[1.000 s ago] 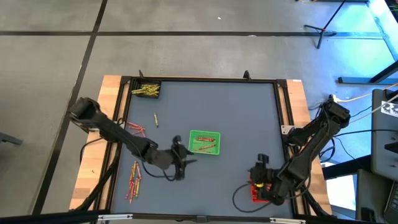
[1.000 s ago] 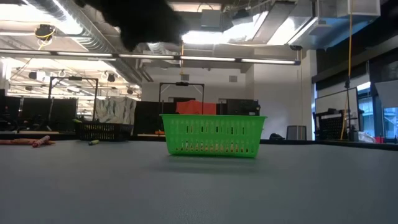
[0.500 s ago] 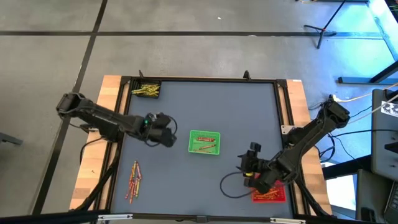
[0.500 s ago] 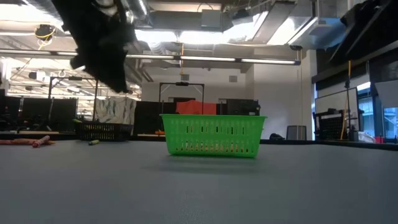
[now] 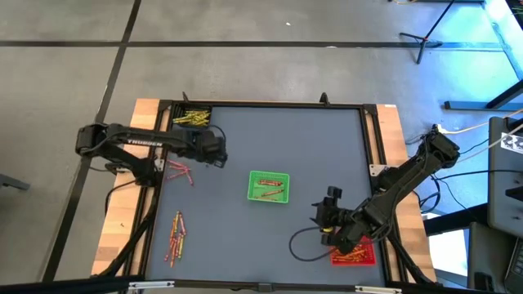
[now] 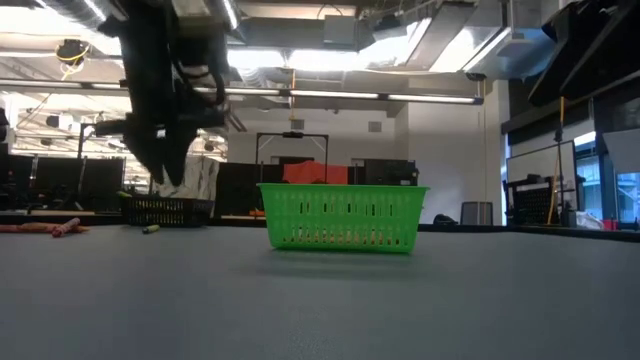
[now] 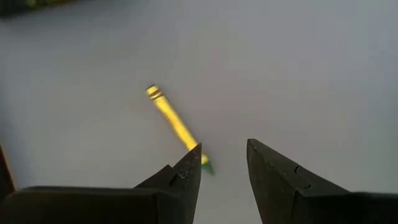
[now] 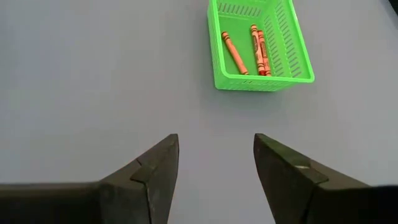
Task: Sort crayons
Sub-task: Put the green crayon into the black bin
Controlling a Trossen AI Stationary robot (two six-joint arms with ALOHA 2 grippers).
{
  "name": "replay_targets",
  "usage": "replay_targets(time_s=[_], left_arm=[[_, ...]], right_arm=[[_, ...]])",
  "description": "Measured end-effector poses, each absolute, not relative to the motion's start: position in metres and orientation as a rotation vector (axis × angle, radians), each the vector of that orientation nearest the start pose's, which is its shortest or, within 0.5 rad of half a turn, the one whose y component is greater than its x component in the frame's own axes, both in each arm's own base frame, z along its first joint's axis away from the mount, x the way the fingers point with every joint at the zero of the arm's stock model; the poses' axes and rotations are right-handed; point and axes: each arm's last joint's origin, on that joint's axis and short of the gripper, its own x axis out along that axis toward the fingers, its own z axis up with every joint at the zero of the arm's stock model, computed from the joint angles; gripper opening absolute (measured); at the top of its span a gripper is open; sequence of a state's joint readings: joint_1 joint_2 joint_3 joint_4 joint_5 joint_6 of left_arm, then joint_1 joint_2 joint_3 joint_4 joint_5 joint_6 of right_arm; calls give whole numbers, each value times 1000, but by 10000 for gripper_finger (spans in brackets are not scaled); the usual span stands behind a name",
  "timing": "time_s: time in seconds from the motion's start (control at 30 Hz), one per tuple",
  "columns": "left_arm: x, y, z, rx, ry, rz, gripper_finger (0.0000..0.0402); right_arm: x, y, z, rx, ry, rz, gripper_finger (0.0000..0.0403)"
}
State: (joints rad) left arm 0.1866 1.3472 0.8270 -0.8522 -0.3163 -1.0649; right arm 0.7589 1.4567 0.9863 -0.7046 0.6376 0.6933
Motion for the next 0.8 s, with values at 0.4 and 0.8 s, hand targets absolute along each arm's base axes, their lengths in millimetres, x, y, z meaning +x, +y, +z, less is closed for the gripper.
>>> replay_targets(time_s=[0.4, 0.8], left_arm=[[195, 82, 165, -981, 1018, 1137, 112], [182, 87, 139, -1043, 978, 1139, 112]], right_arm=[[208, 174, 224, -128, 864, -191, 206], [208, 174, 224, -132, 857, -198, 206]])
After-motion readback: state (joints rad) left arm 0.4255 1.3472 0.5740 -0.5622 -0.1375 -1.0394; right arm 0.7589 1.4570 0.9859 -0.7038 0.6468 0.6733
